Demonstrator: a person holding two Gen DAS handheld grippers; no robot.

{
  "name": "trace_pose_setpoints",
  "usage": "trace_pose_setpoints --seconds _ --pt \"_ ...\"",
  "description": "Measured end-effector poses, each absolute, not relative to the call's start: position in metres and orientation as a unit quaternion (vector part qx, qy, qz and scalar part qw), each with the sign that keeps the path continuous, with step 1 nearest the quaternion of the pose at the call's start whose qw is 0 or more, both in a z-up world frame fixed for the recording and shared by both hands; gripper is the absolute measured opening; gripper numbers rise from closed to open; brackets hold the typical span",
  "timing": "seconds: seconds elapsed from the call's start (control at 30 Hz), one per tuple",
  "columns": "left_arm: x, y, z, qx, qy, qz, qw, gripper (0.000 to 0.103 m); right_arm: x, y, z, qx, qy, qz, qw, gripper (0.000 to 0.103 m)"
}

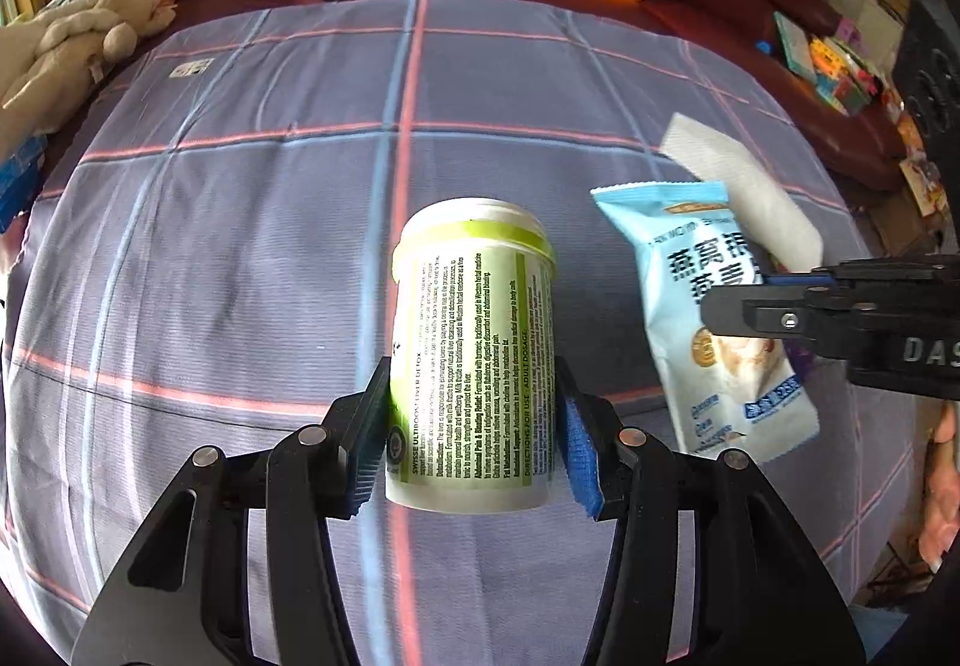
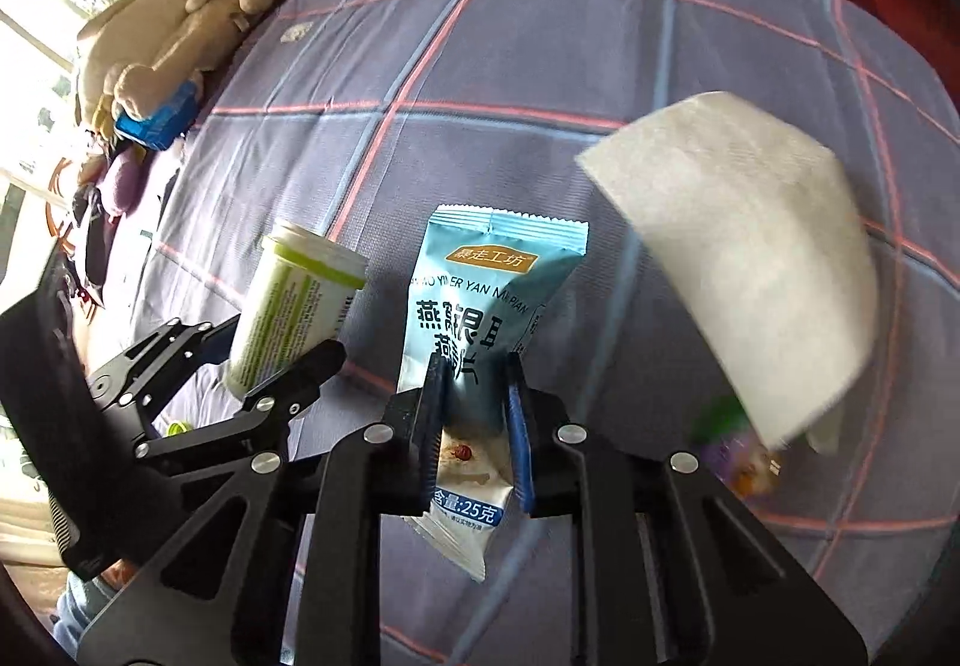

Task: Collect trash
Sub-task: 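Lift the bottle and blue packet and carry both toward the teal bin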

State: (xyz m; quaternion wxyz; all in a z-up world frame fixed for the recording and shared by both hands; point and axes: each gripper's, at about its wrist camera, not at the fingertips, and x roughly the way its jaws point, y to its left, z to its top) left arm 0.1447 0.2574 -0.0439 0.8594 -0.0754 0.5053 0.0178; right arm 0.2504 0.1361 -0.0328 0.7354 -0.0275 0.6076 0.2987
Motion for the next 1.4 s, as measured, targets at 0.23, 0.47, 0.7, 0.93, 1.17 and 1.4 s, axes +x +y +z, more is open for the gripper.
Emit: trace_pose_setpoints --seconds 0.23,0.47,0.7,0.93,1.17,1.4 --pt "0.138 0.222 -0.029 -0.072 0.491 -0.008 0.868 0.051 0.235 0.087 -0.019 -0.006 0.597 0.28 0.752 0.018" --pt "0.134 0.173 -0.016 -0.052 0.479 -0.043 0.875 0.051 0.222 0.026 -0.017 0.021 0.594 0.248 0.765 0.018" --pt "0.128 0.138 -0.012 -0.037 0.479 -0.064 0.875 0.051 0.208 -0.025 -0.015 0.055 0.588 0.228 0.774 0.018" --pt "0.123 0.108 -0.005 -0.018 0.477 -0.076 0.875 0.051 0.198 -0.056 -0.016 0.083 0.584 0.224 0.776 0.018" --pt "0.12 0.088 -0.004 -0.007 0.48 -0.082 0.874 0.051 0.19 -0.077 -0.018 0.1 0.58 0.224 0.777 0.018" --pt "0.117 0.079 -0.012 -0.012 0.486 -0.089 0.869 0.051 0.185 -0.098 -0.026 0.114 0.582 0.214 0.776 0.018"
